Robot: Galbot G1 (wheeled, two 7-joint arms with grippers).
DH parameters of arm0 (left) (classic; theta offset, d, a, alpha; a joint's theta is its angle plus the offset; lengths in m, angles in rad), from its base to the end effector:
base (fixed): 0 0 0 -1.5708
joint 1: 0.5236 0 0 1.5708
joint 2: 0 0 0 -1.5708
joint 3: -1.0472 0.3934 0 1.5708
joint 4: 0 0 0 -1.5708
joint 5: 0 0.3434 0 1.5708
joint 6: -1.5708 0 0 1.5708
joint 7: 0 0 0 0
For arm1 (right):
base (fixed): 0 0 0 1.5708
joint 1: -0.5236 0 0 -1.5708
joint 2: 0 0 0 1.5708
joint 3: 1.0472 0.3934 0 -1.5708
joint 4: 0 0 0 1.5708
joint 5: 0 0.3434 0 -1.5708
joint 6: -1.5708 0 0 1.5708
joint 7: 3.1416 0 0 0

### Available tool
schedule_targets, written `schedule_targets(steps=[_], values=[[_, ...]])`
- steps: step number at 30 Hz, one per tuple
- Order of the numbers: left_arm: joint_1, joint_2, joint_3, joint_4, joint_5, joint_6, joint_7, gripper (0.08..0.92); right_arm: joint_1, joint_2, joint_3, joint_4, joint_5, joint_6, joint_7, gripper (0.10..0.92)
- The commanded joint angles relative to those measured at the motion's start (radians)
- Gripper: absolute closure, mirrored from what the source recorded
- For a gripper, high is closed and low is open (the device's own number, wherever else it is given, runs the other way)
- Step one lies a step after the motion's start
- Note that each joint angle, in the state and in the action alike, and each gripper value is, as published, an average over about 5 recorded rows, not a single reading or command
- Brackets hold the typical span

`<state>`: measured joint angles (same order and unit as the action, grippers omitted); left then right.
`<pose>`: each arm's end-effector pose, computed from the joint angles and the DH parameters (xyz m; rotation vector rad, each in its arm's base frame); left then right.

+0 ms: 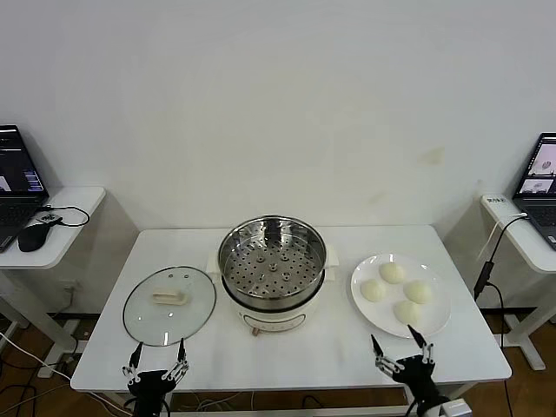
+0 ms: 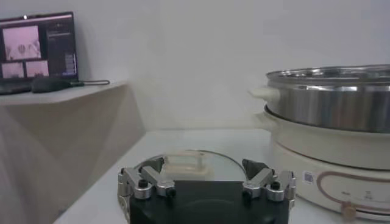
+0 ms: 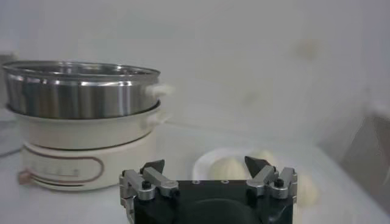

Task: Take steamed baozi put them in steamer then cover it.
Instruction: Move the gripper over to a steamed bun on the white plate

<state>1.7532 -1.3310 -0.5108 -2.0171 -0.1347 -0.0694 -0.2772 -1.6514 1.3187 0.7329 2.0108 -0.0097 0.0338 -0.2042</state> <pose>0.0806 0.0544 -0.3829 0.2227 -2.9412 -0.1236 0.1233 -0.1242 -0.3564 0.2293 -2.9583 0.4795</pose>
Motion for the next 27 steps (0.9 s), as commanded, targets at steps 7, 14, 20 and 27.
schedule_targets(steps=[7, 14, 20, 27], values=[[-0.021, 0.008, -0.04, -0.008, 0.014, 0.047, 0.0, 0.177, 0.277, -0.273, 0.022, -0.124, -0.318, -0.063, -0.056, 0.203], [-0.024, 0.003, -0.062, -0.005, 0.015, 0.042, 0.008, 0.177, 0.547, -0.492, -0.105, -0.362, -0.443, -0.013, -0.27, 0.203], [-0.021, -0.005, -0.069, -0.002, 0.024, 0.044, 0.009, 0.177, 0.8, -0.637, -0.308, -0.542, -0.43, 0.018, -0.432, 0.203], [-0.026, -0.014, -0.079, -0.003, 0.02, 0.04, -0.001, 0.177, 1.102, -0.69, -0.615, -0.726, -0.387, 0.05, -0.627, 0.203]])
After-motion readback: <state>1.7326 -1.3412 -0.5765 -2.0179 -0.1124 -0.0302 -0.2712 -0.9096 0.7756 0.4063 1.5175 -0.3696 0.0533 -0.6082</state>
